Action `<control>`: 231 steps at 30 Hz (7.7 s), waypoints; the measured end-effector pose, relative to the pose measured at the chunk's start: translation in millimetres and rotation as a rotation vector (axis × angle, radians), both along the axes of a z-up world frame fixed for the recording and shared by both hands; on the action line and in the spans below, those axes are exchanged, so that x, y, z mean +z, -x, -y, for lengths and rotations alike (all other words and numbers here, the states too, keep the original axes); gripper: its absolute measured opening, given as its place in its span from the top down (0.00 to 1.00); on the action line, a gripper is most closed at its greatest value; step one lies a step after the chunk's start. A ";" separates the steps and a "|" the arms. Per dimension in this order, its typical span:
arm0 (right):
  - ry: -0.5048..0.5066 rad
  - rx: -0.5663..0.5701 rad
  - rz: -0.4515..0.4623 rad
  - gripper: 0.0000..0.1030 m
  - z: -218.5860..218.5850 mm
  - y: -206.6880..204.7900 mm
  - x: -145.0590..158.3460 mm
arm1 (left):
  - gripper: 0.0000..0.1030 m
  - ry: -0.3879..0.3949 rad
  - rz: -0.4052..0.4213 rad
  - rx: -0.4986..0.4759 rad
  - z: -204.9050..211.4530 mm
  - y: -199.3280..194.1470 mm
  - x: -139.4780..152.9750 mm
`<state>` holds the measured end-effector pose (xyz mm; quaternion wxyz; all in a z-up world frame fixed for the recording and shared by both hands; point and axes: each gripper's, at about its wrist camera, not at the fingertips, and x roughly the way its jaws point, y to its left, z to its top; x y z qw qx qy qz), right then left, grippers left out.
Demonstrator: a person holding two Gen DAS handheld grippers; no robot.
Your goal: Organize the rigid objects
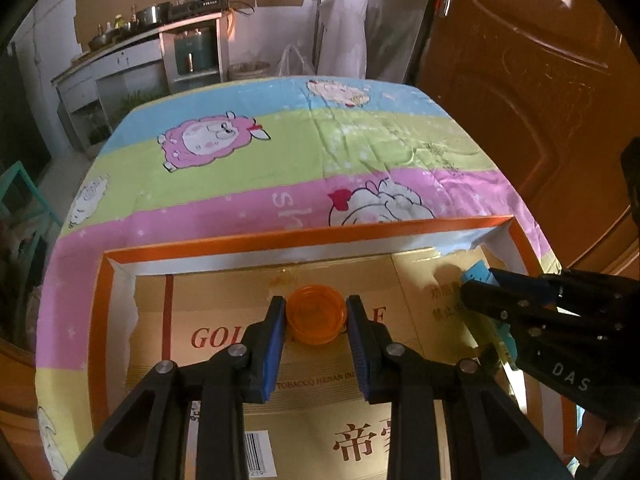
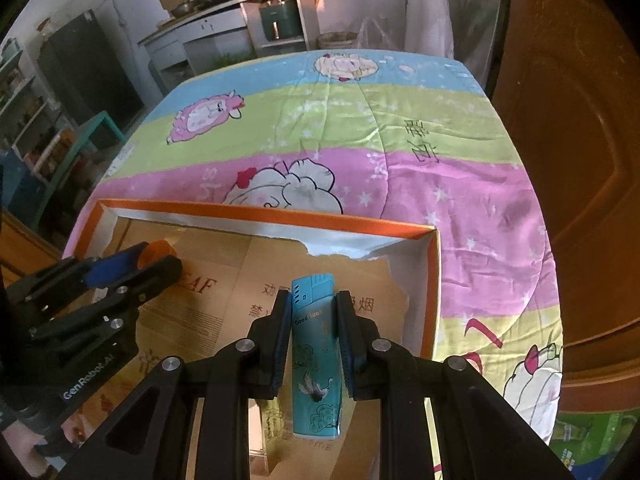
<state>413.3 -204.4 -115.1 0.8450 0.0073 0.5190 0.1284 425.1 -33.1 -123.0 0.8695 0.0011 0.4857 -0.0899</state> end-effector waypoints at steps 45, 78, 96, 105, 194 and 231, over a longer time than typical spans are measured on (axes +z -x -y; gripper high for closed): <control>-0.055 -0.029 0.053 0.76 8.7 50.8 32.5 | 0.55 0.067 0.111 0.006 -7.7 65.5 52.8; -0.031 -0.085 0.146 0.76 -4.6 216.6 46.4 | 0.55 0.103 0.212 0.030 -36.2 217.9 60.8; -0.058 -0.109 0.178 0.76 2.4 302.0 42.8 | 0.55 0.075 0.249 -0.008 -23.9 294.2 46.8; -0.069 -0.091 0.192 0.76 1.1 336.8 44.3 | 0.55 0.060 0.283 -0.014 -22.6 325.7 48.4; -0.048 -0.094 0.206 0.70 0.2 371.2 7.5 | 0.71 0.009 0.275 -0.093 20.6 378.8 -12.5; -0.054 -0.075 0.210 0.70 -36.8 309.2 20.5 | 0.71 0.026 0.277 0.071 -22.2 294.5 17.9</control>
